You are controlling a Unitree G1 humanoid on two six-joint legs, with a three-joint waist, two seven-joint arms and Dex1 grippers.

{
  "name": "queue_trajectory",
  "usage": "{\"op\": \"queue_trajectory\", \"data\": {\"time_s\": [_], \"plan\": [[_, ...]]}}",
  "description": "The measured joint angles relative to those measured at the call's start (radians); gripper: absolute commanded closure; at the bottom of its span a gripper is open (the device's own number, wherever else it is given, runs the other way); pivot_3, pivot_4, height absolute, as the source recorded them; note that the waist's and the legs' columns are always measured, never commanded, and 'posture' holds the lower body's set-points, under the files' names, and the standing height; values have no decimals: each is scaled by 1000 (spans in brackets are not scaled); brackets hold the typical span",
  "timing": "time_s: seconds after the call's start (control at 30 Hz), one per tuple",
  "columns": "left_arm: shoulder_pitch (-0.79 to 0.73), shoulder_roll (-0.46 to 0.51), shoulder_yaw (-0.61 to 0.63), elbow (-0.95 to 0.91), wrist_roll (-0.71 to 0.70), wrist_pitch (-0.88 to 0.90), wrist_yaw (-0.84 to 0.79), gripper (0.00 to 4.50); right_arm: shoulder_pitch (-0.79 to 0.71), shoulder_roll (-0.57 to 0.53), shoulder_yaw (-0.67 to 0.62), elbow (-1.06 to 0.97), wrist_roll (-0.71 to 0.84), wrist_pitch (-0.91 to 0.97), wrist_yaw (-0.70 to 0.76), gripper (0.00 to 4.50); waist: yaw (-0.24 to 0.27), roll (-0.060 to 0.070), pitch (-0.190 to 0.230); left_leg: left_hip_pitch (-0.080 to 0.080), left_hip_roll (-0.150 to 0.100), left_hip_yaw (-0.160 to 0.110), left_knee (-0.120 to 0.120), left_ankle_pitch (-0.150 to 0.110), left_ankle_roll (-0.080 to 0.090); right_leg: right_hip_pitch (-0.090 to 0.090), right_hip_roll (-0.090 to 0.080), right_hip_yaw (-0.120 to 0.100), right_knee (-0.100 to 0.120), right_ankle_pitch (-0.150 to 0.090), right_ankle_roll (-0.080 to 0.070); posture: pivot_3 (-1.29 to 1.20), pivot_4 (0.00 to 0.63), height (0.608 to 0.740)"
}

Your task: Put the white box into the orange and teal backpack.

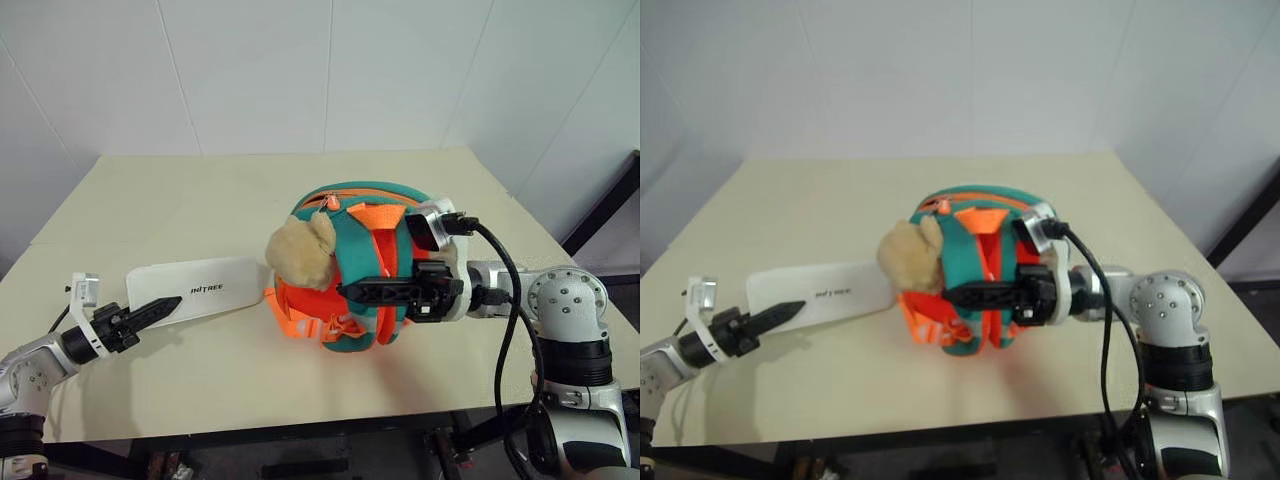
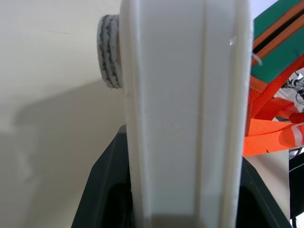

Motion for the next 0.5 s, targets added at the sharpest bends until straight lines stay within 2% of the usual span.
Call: {"op": "queue_trajectory", "data": {"time_s": [0.27, 0.5], "plan": [[32, -3, 20, -35, -10, 3, 8, 3058, 52, -106, 111, 90, -141, -61, 165, 4467, -2, -1, 0, 0, 0, 0, 1, -1, 0, 0, 0, 0, 0, 0, 0, 0, 150, 740], [44, -17, 68, -227, -114, 83, 38, 3058, 50, -112, 133, 165, -233, -127, 220, 4467, 7, -3, 1, -1, 0, 0, 1, -1, 0, 0, 0, 0, -1, 0, 0, 0, 150, 740]]}}
